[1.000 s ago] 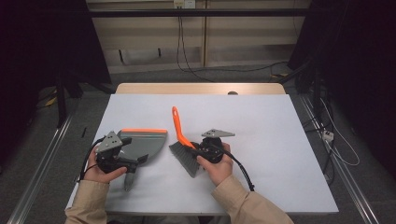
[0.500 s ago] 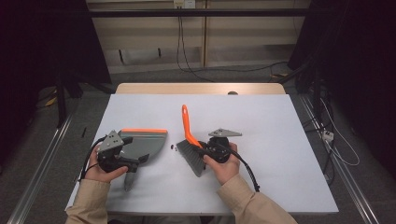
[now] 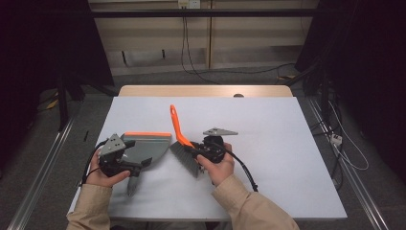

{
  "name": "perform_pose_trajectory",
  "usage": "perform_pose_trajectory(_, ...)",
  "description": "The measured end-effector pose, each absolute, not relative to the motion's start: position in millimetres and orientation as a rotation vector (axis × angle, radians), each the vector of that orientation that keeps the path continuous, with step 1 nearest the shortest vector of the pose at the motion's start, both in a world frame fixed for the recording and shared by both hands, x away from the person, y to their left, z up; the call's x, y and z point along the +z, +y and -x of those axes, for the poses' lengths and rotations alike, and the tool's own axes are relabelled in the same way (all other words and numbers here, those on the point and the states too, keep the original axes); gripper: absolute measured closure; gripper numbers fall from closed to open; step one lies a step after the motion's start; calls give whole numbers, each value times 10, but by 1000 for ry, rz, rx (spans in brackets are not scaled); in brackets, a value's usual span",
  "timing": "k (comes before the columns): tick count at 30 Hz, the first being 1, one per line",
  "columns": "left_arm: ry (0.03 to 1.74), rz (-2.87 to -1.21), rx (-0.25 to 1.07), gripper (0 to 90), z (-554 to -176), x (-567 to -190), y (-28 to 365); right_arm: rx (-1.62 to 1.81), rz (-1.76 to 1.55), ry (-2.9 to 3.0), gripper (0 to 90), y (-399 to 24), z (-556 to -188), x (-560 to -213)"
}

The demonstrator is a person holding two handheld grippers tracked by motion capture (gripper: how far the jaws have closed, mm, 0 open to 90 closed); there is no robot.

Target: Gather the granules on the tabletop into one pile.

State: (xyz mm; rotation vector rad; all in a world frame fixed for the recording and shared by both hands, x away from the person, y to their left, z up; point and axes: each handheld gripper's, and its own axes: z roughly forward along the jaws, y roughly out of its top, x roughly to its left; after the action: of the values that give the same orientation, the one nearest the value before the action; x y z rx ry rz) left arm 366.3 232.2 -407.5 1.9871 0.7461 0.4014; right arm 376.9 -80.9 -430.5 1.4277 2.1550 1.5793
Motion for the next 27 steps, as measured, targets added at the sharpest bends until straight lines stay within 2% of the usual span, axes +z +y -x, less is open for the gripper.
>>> perform_pose_trajectory(9,750,-1979,399,75,-3668,-4076,2339,1505,-1516,2150,706,-722,-3961,-4410)
perform_pose_trajectory(27,740,-1990,413,76,-3656,-4070,2311,1434,-1603,2060,696,-1185,-3850,-4436)
